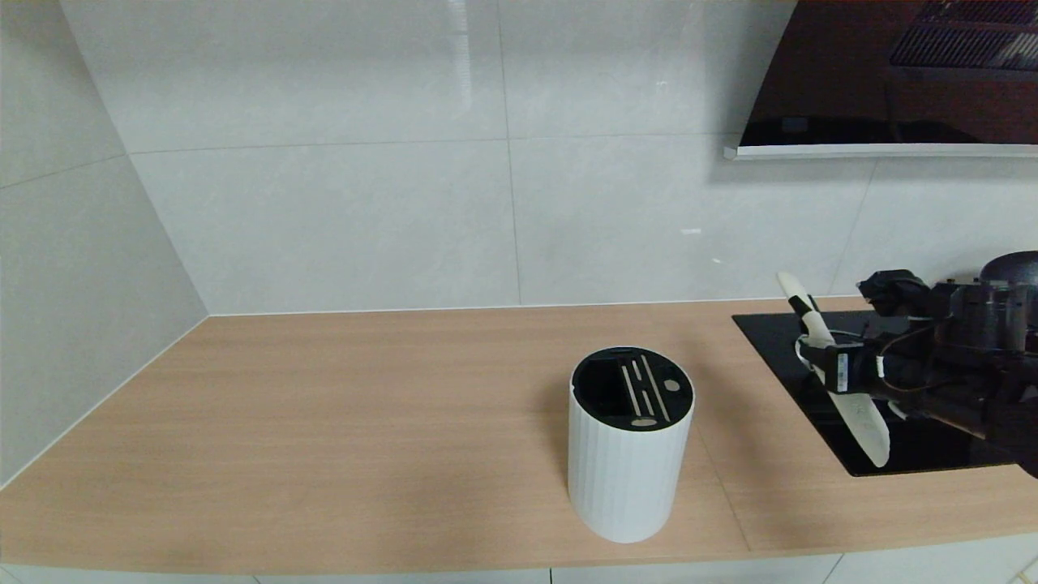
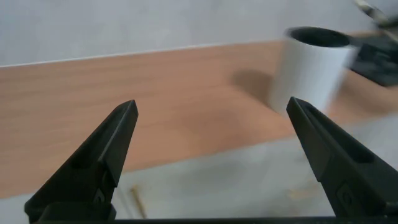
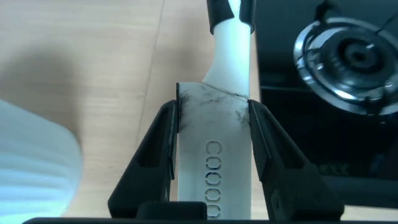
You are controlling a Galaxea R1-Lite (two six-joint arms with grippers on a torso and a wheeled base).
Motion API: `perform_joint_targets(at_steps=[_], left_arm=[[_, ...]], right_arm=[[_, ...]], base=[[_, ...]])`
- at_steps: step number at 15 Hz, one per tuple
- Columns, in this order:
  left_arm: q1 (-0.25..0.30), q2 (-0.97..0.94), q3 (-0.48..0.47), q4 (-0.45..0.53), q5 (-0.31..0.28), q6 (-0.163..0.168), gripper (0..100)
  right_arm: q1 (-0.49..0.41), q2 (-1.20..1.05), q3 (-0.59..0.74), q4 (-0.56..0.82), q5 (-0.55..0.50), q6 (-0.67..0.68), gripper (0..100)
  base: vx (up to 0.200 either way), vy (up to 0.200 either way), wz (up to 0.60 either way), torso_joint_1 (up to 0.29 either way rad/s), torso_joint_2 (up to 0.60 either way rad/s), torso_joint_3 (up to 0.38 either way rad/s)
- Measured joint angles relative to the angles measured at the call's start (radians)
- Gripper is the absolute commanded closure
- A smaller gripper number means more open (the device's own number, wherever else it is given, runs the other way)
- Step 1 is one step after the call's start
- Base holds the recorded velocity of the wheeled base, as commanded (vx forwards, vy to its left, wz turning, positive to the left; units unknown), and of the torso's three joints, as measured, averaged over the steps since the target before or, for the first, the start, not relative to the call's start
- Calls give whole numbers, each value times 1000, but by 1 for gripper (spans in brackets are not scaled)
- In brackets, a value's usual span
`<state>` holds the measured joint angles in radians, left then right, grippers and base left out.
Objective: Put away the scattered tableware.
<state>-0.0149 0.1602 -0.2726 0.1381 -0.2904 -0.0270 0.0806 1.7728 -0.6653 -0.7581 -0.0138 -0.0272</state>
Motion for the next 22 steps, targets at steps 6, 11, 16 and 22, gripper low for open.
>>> perform_joint_targets(at_steps=[6,11,16,22], left_arm=[[-30,482,-251,-103,-113,-32,0],[-235,931,-389,-530,-131,-268,0],[-389,1308,-534,-849,-116,-467,0],[-537,1532,-675,-953,-109,-563,0]], right_arm=[[63,-72,-107,55,-1,3,100],[120,-73,-221,120,0,3,100],[222,-47,-358,201,0,12,100],[341,-69,-332,191,0,50,100]], base=[[0,0,0,0,0,0],[0,0,0,0,0,0],[0,0,0,0,0,0],[0,0,0,0,0,0]])
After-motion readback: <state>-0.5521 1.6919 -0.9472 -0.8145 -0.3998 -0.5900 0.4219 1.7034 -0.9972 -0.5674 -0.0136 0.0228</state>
